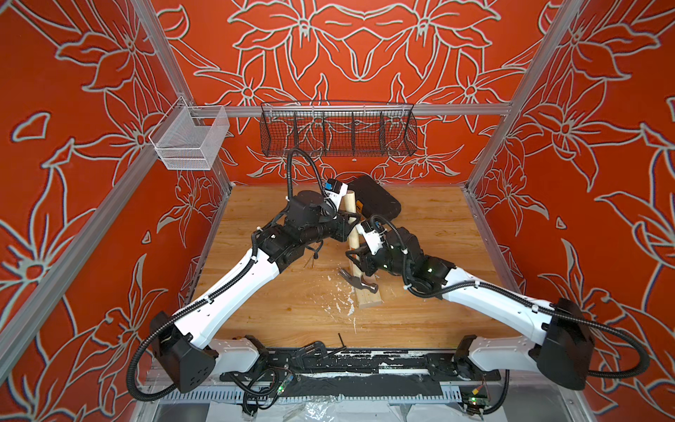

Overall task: Use a claw hammer to pull out a nail
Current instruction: Place the hammer at the center of the board.

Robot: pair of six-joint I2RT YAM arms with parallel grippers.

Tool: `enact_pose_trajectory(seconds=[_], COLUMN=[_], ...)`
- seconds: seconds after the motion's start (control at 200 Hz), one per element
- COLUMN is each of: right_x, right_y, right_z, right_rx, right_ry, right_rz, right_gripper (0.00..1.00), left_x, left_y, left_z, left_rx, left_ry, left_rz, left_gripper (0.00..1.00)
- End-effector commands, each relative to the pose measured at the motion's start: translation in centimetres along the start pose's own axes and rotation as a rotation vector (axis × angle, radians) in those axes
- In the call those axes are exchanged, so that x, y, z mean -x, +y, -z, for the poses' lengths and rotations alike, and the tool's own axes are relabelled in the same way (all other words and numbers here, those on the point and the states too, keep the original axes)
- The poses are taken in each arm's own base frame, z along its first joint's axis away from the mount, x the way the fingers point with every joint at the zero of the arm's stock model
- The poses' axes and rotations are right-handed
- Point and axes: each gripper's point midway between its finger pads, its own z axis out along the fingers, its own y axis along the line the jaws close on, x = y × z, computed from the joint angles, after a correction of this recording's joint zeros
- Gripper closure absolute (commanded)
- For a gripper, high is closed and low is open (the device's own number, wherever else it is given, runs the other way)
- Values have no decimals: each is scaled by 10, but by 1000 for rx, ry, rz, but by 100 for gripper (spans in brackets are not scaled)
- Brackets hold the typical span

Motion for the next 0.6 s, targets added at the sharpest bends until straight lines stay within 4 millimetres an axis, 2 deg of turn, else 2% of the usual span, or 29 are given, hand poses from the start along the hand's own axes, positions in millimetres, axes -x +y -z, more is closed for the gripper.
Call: enact_pose_trajectory(seconds=[0.0,0.295,0.595], right_x=[31,30,30], right_y=[8,9,12], right_z=[2,-5,-9], right_rx=[22,32,55], right_ry=[-88,-76,-71], right_rz=[17,19,16], right_gripper=[56,51,45], left_x=[21,20,7], left_y=[-35,-32,-14], left_z=[24,36,44], left_rx=[-128,-99,-2], left_ry=[-64,-77,-72], left_rz=[-22,-43,-90], left_gripper=[100,100,100])
